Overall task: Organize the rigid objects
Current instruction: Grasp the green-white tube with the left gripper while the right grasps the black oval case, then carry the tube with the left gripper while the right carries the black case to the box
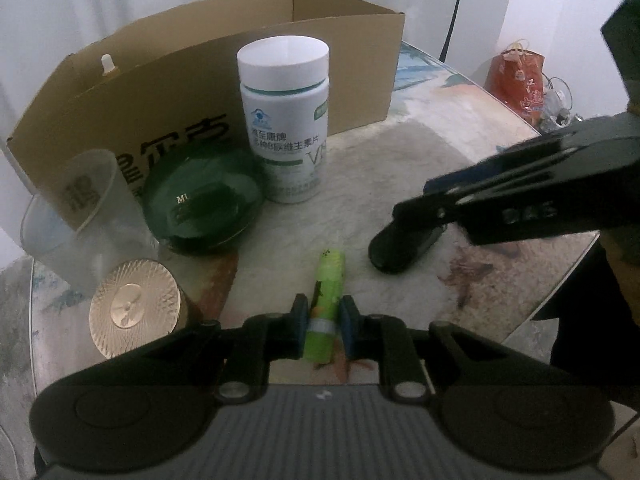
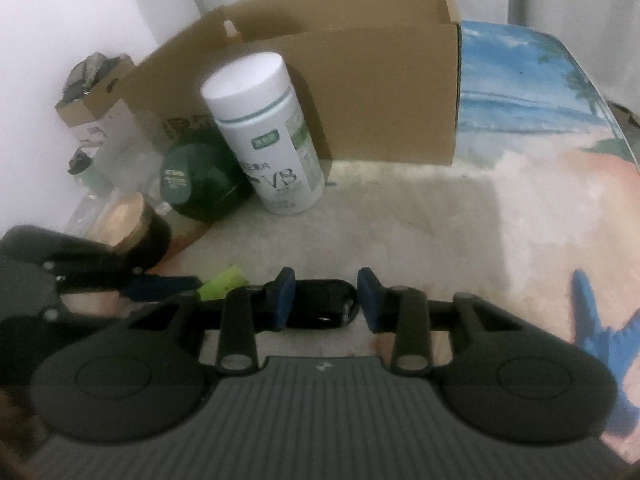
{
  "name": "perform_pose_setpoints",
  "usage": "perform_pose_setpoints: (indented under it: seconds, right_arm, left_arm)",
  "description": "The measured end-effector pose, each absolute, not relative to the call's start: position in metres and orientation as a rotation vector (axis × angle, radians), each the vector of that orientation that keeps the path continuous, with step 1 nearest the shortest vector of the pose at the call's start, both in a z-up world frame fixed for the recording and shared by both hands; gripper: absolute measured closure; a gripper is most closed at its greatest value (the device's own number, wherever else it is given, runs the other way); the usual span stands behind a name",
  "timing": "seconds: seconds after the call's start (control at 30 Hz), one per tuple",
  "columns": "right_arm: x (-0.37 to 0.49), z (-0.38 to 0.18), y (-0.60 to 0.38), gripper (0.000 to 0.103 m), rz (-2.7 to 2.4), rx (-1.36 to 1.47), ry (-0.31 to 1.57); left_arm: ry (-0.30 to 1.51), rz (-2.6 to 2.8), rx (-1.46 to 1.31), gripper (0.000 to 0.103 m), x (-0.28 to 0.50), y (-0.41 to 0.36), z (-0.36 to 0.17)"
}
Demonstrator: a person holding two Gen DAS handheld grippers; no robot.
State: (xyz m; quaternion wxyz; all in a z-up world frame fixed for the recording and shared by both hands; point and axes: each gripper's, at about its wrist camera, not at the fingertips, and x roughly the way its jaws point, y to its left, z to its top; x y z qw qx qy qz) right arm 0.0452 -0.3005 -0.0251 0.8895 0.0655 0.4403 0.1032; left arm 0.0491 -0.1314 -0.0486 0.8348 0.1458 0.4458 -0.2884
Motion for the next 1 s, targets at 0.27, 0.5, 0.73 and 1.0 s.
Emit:
perform_pose_setpoints:
  seconds: [0.27,0.5,0.73,1.0]
  right_arm:
    - [0.036,-0.006,-0.272,0.057,0.456,-0.291,0.861]
    - [0.054,-0.024,-0.267,0.057,0.525,-0.445,0.936]
    - [0.068,-0.022,-0.288,0.056,0.367,-0.154,1.016]
    - [0.056,-0.024,-0.278,0.069,0.309,-0.159,0.979]
  left_arm:
    - [0.939,-0.611,0.305,0.085,0.047,-0.128,-0.049]
    - [0.939,-0.611,0.305,0.085,0.047,-0.128,-0.049]
    - [0.936,-0.621,0.297,0.083,0.047,-0.127,-0.048]
    - [0.935,-0.62,0.287,0.084,0.048,-0.126,-0.048]
